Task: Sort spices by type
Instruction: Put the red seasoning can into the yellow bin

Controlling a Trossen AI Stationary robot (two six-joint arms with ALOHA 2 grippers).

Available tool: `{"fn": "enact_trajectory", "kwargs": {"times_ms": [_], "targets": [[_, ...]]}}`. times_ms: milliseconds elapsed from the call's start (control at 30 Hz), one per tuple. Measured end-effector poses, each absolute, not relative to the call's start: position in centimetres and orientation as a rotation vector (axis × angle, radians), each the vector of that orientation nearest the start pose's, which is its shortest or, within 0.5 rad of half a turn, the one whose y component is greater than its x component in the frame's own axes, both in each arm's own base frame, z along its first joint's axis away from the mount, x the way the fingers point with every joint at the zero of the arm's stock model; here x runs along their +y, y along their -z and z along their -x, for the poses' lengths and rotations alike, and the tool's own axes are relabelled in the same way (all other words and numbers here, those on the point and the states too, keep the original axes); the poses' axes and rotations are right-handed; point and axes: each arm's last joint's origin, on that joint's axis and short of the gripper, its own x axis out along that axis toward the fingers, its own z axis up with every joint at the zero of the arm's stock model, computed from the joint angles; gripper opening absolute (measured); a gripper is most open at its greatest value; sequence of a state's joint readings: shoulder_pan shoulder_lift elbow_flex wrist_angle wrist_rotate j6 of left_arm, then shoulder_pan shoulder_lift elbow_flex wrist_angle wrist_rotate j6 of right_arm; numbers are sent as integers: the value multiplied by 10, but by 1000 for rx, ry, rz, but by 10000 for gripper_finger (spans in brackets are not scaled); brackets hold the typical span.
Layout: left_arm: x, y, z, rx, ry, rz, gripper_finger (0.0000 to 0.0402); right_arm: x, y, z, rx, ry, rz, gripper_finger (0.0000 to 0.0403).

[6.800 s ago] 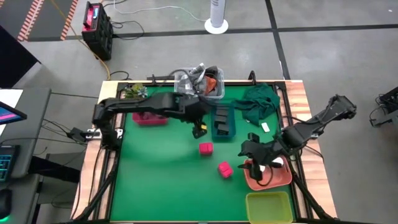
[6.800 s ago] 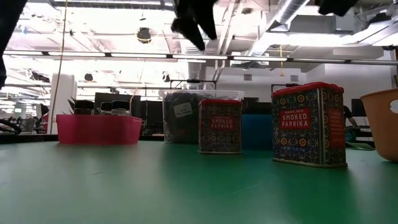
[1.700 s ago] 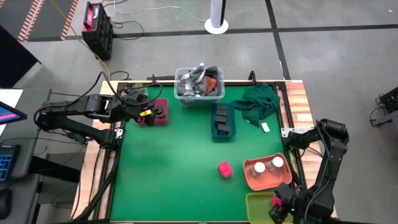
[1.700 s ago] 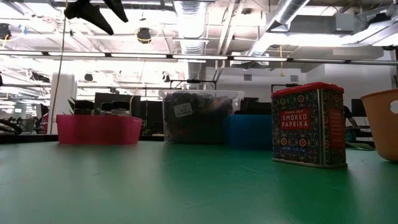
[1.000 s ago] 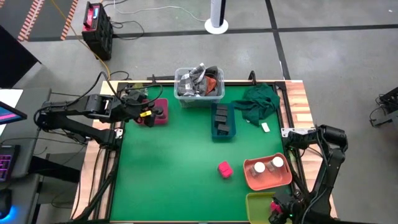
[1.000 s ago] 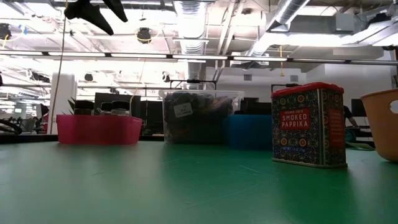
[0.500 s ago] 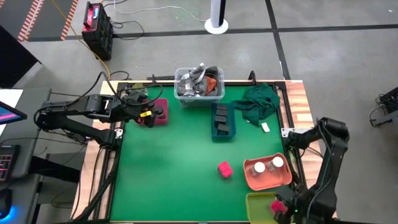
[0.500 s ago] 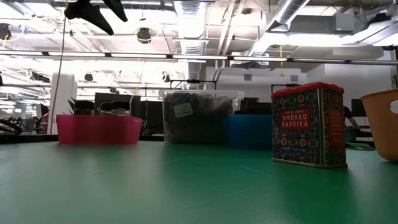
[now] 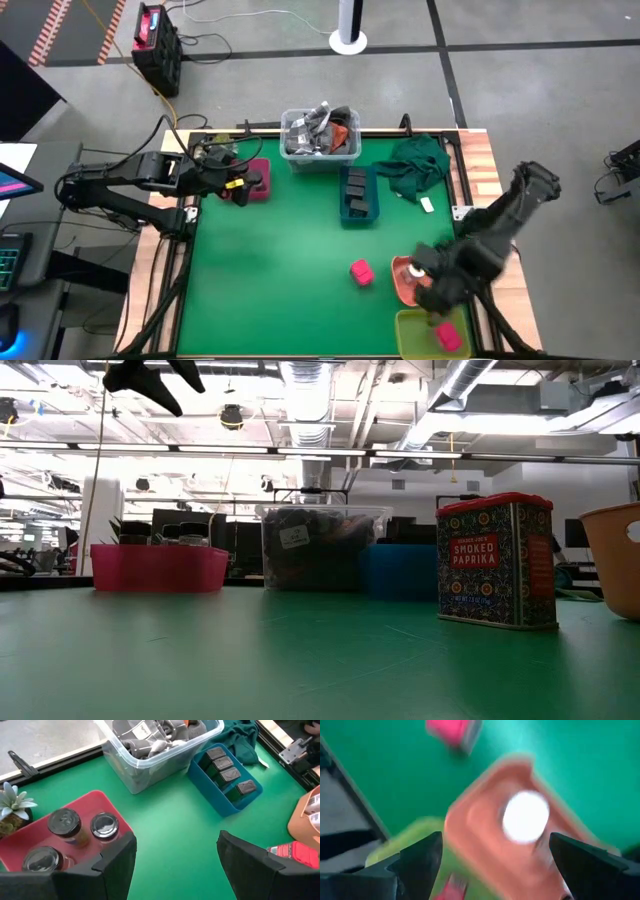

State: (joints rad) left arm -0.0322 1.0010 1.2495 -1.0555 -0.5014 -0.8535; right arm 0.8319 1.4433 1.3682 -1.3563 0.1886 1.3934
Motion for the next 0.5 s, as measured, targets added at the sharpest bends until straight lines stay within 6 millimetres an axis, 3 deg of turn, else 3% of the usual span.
{"fn": "enact_trajectory", "kwargs": {"times_ms": [167,300,500], "targets": [[9,-377,-165,531,-745,600,263,132,-316,-216,1214,380,-397,388],[9,-377,-165,530,-745,601,263,102,-318,-253,1120,295,-469,388],[9,-377,-165,518,-756,634,263,93,-298,-282,1163,276,-491,388]]}}
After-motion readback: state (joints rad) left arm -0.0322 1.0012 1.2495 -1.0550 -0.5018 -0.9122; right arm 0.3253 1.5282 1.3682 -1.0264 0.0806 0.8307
